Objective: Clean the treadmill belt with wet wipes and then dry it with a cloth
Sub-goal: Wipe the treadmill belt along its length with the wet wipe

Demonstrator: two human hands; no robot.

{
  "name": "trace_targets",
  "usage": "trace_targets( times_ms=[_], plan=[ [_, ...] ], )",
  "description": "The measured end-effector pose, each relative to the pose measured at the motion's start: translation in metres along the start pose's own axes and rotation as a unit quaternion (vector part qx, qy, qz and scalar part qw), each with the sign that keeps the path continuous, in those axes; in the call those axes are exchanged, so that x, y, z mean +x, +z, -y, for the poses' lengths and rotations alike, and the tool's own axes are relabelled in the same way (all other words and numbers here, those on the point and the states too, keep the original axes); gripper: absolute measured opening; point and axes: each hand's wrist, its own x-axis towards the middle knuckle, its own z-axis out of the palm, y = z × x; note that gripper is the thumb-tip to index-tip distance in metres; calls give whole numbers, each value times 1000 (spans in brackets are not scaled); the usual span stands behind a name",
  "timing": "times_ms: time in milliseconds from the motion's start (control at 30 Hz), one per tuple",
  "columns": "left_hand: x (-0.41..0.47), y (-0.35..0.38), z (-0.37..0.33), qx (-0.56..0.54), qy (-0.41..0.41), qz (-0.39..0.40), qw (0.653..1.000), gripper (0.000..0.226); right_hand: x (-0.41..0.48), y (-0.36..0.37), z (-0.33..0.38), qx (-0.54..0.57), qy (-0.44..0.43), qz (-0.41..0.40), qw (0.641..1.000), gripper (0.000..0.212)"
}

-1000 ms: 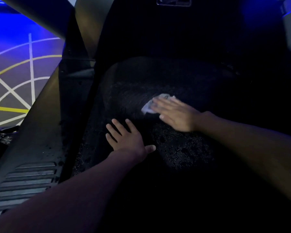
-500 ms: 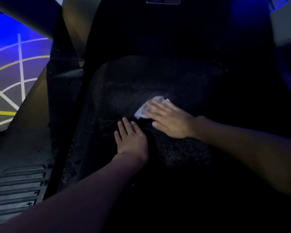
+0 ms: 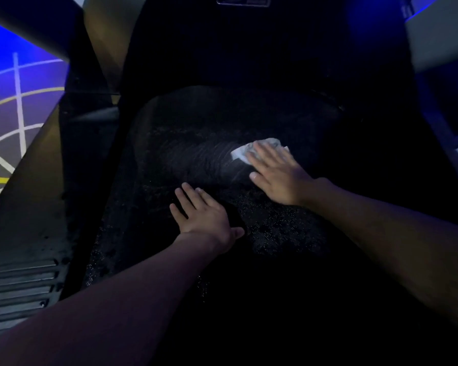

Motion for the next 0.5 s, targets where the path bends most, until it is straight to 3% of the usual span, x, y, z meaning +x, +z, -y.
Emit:
trace_targets(
  times_ms=[100, 133, 233, 300, 400, 500],
  plan=[
    [-1, 2, 3, 9, 13, -6, 1000, 124, -20, 12, 2, -24, -133, 17, 991, 69],
    [-2, 3, 4, 13, 17, -4, 1000, 122, -22, 10, -6, -15, -129, 16, 991, 69],
    [-3, 2, 3, 23, 28, 5, 999, 115, -16, 6, -15, 16, 7, -20, 1000, 79],
    [-4, 3, 0, 19, 44, 8, 999, 110, -20, 11, 4, -17, -26, -16, 999, 81],
    [-5, 10, -7, 60, 130, -23, 989, 92, -34, 19, 5, -39, -108, 4, 993, 71],
    [-4, 15, -14, 74, 158, -32, 984, 88, -25, 10, -16, 2, 26, -36, 999, 71]
  ],
)
